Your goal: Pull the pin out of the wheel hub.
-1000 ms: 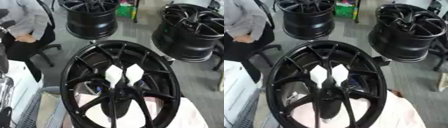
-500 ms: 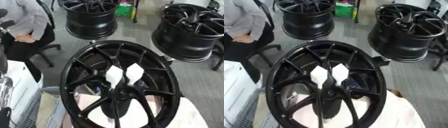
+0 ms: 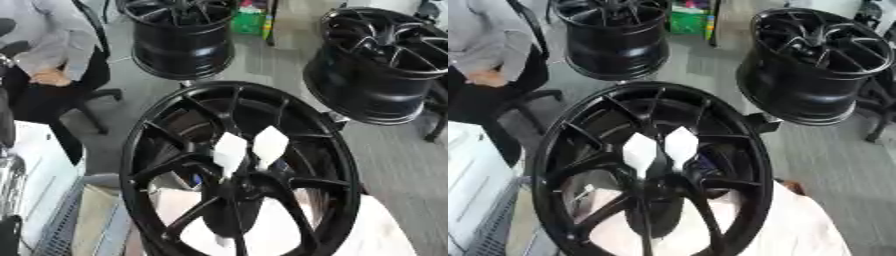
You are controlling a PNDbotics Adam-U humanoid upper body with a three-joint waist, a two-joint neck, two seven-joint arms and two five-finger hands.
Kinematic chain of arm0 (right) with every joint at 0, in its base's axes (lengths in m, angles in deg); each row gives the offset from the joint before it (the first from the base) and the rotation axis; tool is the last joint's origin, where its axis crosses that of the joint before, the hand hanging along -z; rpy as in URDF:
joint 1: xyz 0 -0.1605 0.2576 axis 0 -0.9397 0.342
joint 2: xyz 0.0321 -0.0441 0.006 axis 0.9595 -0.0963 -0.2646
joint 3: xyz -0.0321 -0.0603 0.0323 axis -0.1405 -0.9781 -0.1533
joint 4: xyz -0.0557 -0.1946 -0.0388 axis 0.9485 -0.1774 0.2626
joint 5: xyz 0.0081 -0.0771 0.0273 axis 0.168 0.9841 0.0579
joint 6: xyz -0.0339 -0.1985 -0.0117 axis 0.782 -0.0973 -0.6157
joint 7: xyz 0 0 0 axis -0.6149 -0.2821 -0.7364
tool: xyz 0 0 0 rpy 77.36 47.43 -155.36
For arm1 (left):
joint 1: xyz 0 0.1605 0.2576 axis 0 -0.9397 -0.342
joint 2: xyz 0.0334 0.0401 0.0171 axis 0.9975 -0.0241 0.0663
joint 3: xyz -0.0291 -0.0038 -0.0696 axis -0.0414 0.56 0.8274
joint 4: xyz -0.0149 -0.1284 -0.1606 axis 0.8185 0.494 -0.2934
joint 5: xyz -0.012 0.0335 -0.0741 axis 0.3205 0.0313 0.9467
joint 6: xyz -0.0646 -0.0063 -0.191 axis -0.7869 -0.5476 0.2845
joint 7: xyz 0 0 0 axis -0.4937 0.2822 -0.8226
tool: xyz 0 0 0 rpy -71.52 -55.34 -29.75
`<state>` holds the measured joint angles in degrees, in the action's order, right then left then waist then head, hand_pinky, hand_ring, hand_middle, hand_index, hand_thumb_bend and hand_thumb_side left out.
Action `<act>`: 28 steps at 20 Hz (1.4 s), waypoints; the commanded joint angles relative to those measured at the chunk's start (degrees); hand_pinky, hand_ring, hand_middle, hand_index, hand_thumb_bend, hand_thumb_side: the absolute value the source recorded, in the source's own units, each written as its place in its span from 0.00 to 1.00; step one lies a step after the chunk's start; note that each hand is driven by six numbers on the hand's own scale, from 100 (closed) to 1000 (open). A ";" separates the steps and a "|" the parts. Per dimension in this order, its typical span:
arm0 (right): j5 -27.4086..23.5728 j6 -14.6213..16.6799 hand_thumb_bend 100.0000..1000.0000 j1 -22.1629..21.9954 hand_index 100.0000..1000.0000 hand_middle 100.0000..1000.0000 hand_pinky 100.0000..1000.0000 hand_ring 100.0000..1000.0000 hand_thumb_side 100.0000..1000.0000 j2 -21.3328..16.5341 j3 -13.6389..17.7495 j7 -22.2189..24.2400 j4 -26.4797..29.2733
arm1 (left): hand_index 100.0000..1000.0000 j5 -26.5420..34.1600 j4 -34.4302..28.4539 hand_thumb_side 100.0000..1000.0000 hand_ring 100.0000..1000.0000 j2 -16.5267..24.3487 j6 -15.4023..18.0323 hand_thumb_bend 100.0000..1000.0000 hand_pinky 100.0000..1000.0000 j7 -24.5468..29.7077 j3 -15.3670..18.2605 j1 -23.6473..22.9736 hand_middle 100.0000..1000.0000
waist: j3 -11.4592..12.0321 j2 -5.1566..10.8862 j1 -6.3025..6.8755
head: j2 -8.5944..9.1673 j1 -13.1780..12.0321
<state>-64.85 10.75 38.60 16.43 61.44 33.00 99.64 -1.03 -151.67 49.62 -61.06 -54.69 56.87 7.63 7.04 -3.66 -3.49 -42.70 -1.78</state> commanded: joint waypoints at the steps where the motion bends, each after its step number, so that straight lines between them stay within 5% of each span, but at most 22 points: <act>1: -0.95 -0.06 0.00 0.14 0.68 0.62 0.76 0.66 0.31 -0.95 0.39 -0.33 2.34 | 0.83 0.28 -0.95 0.68 0.82 0.88 0.19 0.00 0.74 0.22 -0.06 0.89 0.62 | -0.02 0.43 0.19 | 0.76 0.25; 28: -1.44 -0.53 0.00 -0.97 0.68 0.62 0.75 0.65 0.36 1.88 -0.15 0.23 4.50 | 0.83 0.20 -0.95 0.68 0.82 0.75 0.37 0.00 0.74 0.32 -0.13 0.87 0.62 | 0.00 0.40 0.32 | 1.24 0.23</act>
<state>-66.10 10.18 37.01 19.82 60.45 33.24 103.56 -0.89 -151.67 49.60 -60.86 -54.46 56.85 7.64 7.05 -3.75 -3.29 -42.16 -1.62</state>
